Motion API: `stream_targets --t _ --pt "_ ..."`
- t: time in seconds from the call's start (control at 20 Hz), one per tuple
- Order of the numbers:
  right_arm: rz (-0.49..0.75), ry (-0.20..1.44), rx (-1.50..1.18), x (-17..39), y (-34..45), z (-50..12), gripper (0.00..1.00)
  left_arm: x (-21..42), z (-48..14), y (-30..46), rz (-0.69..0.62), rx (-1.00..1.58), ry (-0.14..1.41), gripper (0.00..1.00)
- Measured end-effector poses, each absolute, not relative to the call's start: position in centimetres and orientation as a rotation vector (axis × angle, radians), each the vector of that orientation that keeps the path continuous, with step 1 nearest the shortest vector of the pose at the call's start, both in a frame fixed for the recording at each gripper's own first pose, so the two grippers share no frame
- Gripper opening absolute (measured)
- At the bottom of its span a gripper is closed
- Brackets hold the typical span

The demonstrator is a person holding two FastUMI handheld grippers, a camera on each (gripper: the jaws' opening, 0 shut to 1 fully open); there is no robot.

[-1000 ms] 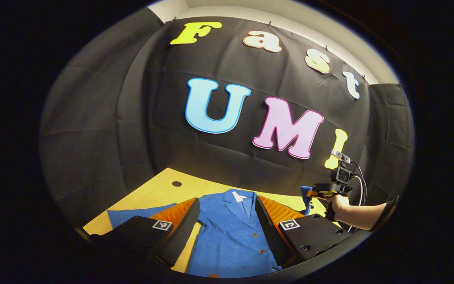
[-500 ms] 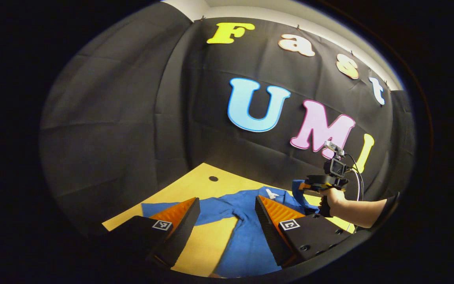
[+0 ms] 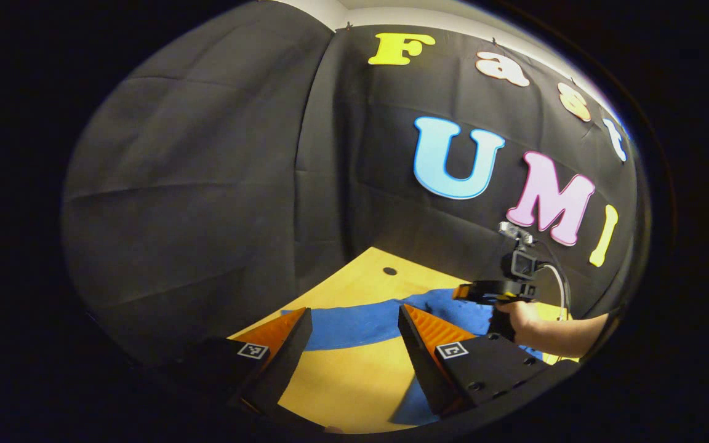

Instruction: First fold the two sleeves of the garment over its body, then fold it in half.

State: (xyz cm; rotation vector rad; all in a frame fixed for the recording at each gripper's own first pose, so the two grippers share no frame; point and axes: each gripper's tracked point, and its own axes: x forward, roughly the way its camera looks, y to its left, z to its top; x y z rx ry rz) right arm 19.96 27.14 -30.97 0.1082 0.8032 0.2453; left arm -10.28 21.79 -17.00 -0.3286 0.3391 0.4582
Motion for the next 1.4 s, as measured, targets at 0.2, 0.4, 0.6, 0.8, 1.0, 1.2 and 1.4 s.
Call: stream_targets --t 0.2,0.4,0.6,0.8,1.0,1.2,1.4 --pt "0.269 0.725 0.076 18.2 26.7 -28.4 0.97 -10.1 -22.1 25.1 0.516 -0.392 0.384 0.81" --pt "0.256 0.711 0.066 15.7 25.5 -26.7 0.97 -9.1 -26.7 27.3 0.516 -0.463 0.492 0.84" --pt "0.259 0.664 0.133 11.9 25.4 -23.6 0.97 -6.1 -31.2 29.3 0.517 -0.481 0.572 0.84" --pt "0.283 0.653 0.105 8.8 23.4 -20.9 0.96 -4.6 -36.2 31.1 0.562 -0.482 0.728 0.80" --pt "0.247 0.578 0.080 6.1 19.0 -16.8 0.96 -3.2 -39.2 30.5 0.549 -0.513 0.822 0.84" --pt "0.168 0.550 -0.004 3.2 14.1 -14.5 0.96 -2.8 -40.6 30.8 0.561 -0.468 0.894 0.84" --pt "0.131 0.546 0.048 1.9 12.4 -13.4 0.96 -2.1 -40.8 30.5 0.549 -0.347 0.950 0.81"
